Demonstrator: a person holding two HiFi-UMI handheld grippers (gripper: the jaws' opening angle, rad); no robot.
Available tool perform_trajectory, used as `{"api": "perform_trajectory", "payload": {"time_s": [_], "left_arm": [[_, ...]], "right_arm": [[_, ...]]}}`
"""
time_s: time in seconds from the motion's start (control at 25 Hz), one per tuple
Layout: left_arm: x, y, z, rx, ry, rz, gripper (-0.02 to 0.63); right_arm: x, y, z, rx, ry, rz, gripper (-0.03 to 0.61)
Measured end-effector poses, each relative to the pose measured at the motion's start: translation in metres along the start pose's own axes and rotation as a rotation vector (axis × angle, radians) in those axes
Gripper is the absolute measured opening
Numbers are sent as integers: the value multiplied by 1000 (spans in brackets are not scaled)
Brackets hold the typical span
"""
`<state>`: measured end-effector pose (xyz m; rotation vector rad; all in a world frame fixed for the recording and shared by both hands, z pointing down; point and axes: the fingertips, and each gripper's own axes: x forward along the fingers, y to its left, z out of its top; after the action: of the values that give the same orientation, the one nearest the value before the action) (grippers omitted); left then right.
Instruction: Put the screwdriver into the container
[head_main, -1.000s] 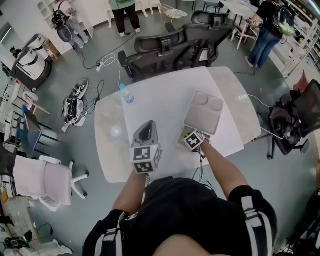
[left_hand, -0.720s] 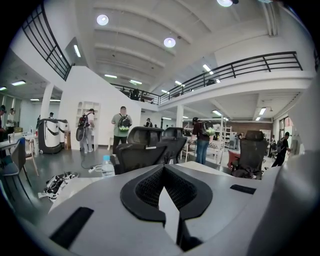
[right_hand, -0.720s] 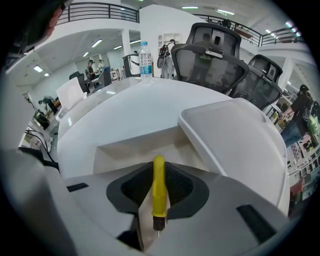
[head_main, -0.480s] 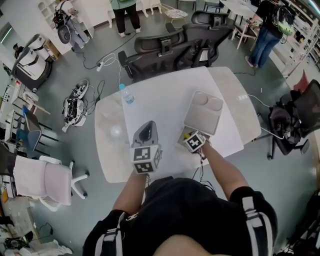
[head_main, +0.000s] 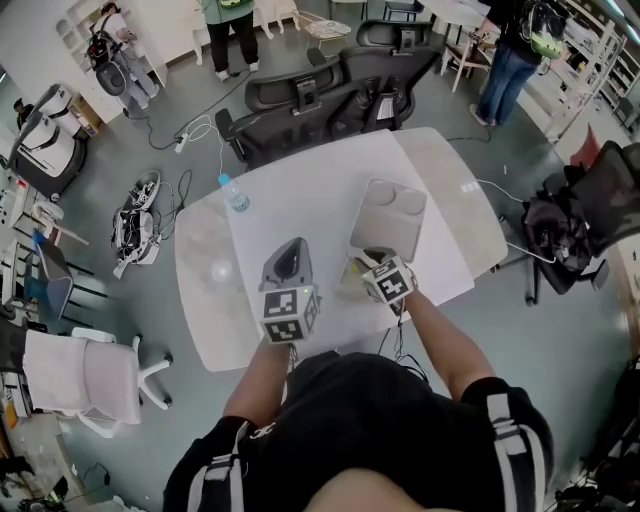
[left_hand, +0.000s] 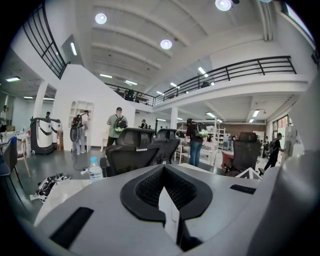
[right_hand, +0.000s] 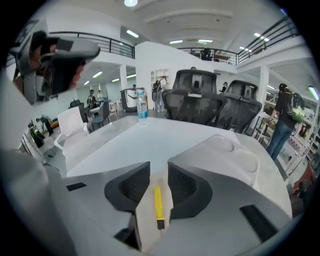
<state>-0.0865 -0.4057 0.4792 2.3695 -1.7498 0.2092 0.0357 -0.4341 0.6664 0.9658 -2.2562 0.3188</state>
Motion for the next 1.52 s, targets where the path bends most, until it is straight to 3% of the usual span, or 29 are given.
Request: {"api": "perform_trajectory", "payload": {"time_s": [0.16, 0.4, 0.52, 0.64, 0.92, 1.52], "left_arm": [[6, -11, 1, 6, -2, -29, 3], [18, -34, 6, 21, -8, -81, 3], [22, -49, 9, 28, -16, -107, 3], [25, -61, 11, 35, -21, -132, 3], [32, -79, 14, 50, -23, -171, 3], [29, -100, 21, 58, -43, -203, 3]], "right_arm": [[-45, -8, 44, 66, -178, -41, 76], [-136, -31, 119, 88, -509, -164, 21], [-177, -46, 131, 81, -642, -258, 12], [-210, -58, 127, 113, -708, -344, 12], [-243, -64, 110, 84, -753, -446, 12], [-247, -67, 99, 101, -711, -453, 12]]}}
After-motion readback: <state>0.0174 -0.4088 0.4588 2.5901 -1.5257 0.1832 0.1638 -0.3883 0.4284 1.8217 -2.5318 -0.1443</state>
